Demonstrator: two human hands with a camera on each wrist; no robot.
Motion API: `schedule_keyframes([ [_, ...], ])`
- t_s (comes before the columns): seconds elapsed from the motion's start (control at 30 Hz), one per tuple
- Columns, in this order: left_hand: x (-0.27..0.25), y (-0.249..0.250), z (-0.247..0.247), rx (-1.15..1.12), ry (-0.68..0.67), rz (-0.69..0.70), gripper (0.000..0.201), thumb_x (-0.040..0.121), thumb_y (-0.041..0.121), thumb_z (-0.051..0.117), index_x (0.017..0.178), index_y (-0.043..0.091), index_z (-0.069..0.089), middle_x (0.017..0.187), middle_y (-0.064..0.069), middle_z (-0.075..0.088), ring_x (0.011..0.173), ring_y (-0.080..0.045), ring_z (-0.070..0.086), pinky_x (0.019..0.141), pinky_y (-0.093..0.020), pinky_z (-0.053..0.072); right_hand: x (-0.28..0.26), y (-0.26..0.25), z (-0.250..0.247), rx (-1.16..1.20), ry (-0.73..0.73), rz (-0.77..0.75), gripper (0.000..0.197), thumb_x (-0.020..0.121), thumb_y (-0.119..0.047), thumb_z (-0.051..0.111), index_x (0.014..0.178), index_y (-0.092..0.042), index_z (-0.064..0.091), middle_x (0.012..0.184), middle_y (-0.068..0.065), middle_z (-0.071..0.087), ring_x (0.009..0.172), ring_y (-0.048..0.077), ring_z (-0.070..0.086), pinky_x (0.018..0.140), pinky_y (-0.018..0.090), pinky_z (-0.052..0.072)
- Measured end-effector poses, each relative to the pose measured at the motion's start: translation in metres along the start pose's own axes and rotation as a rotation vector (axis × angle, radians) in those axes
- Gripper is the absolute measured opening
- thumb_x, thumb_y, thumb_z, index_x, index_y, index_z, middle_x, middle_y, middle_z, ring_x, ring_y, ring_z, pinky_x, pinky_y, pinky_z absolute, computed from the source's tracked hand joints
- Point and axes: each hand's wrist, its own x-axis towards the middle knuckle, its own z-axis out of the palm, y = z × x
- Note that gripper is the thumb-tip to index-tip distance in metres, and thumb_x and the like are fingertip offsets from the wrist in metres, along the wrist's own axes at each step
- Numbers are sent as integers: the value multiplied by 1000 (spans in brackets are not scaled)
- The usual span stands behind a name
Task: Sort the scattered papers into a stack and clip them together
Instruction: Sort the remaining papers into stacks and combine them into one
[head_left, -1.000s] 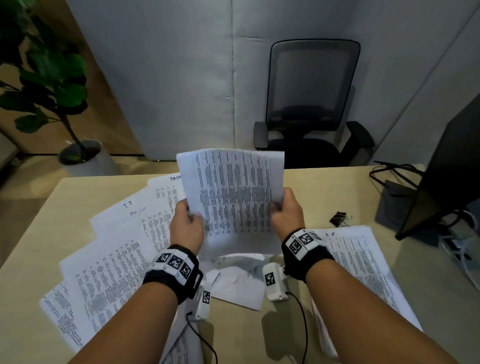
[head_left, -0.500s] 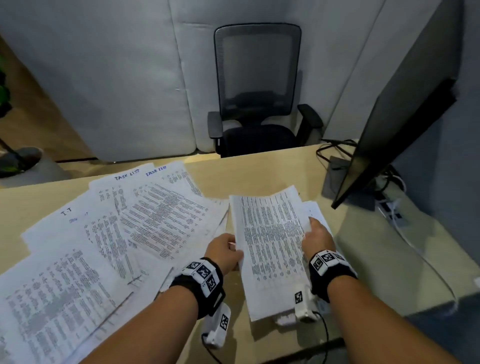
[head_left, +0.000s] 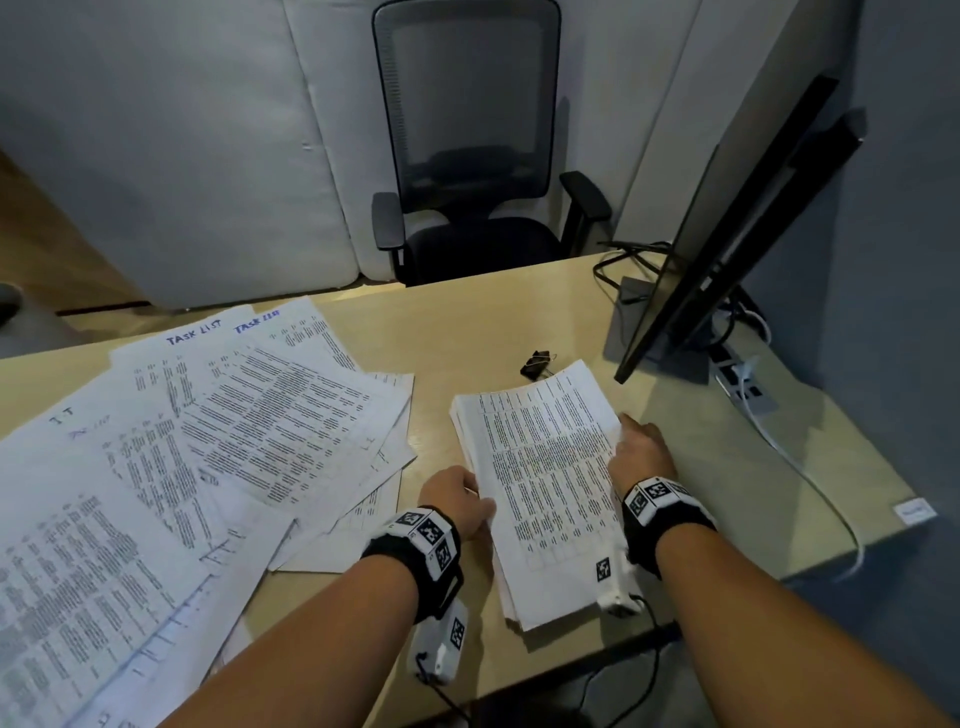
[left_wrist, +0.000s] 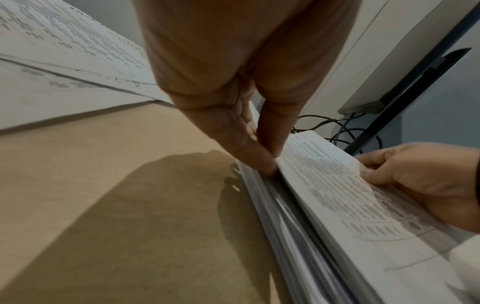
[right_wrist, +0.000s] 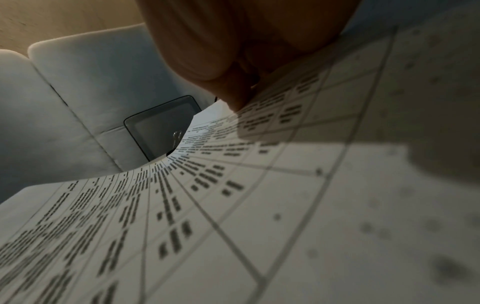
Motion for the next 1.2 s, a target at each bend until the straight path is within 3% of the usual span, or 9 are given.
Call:
schedule_keyframes([
  [0.03, 1, 0, 2, 4, 6, 2, 21, 71, 17, 71, 83, 21, 55, 87, -8, 70, 81, -27, 70, 73, -42, 60, 0, -1, -1, -22, -2, 6, 54, 85, -4, 48, 136, -20, 45, 129, 20, 46, 114, 36, 48, 78, 15, 40],
  [0.1, 3, -3, 5, -13, 25, 12, 26, 72, 14, 70, 93, 20, 56, 89, -10, 70, 84, -29, 69, 75, -43, 60, -2, -3, 0, -64, 14, 12, 53, 84, -5, 50, 136, -18, 46, 129, 20, 45, 115, 37, 47, 91, 37, 42],
  [0.2, 3, -4, 6, -39, 63, 25, 39, 72, 8, 69, 108, 17, 54, 79, -4, 65, 83, -29, 68, 75, -45, 59, -8, -3, 1, -72, 131, -42, 50, 80, -5, 54, 129, -14, 50, 122, 16, 47, 112, 37, 46, 94, 42, 43],
  [0.4, 3, -2, -4, -31, 121, 22, 40, 79, 14, 66, 117, 18, 52, 91, -2, 64, 80, -24, 69, 74, -42, 60, -20, -24, 11, -161, 239, -190, 54, 76, 3, 50, 126, -14, 57, 121, 9, 51, 107, 31, 43, 93, 41, 39],
  [0.5, 4, -5, -14, 15, 175, 33, 33, 86, 14, 60, 119, 16, 54, 93, -3, 65, 80, -21, 68, 72, -34, 58, -24, -41, 23, -127, 168, -250, 54, 78, 3, 47, 127, -16, 58, 121, 9, 52, 109, 31, 45, 95, 41, 39],
  [0.6, 4, -13, -31, 116, 229, 43, 34, 89, 15, 58, 123, 14, 54, 105, -4, 64, 87, -17, 60, 67, -22, 45, -29, -61, 39, -76, 70, -322, 49, 82, 3, 50, 126, -16, 59, 121, 8, 52, 112, 28, 46, 96, 37, 40],
  [0.77, 3, -39, -70, 193, 299, 5, 42, 87, 16, 58, 129, 11, 54, 125, -11, 57, 113, -23, 57, 94, -30, 45, -42, -98, 62, -53, -95, -443, 32, 91, -9, 53, 120, -15, 63, 122, 9, 52, 114, 28, 50, 97, 40, 44],
  [1.0, -11, -91, -131, 192, 443, -162, 45, 88, 14, 55, 133, 11, 53, 136, -16, 42, 116, -32, 53, 99, -36, 45, -63, -150, 100, -40, -202, -544, 25, 93, -10, 52, 113, -9, 67, 116, 13, 55, 106, 28, 57, 93, 32, 46],
  [1.2, -26, -149, -192, 130, 552, -308, 68, 80, 11, 61, 144, 14, 37, 146, -16, 33, 130, -36, 40, 106, -43, 40, -74, -186, 131, -41, -198, -452, 28, 94, -14, 49, 118, -8, 64, 123, 15, 51, 108, 28, 55, 94, 29, 42],
])
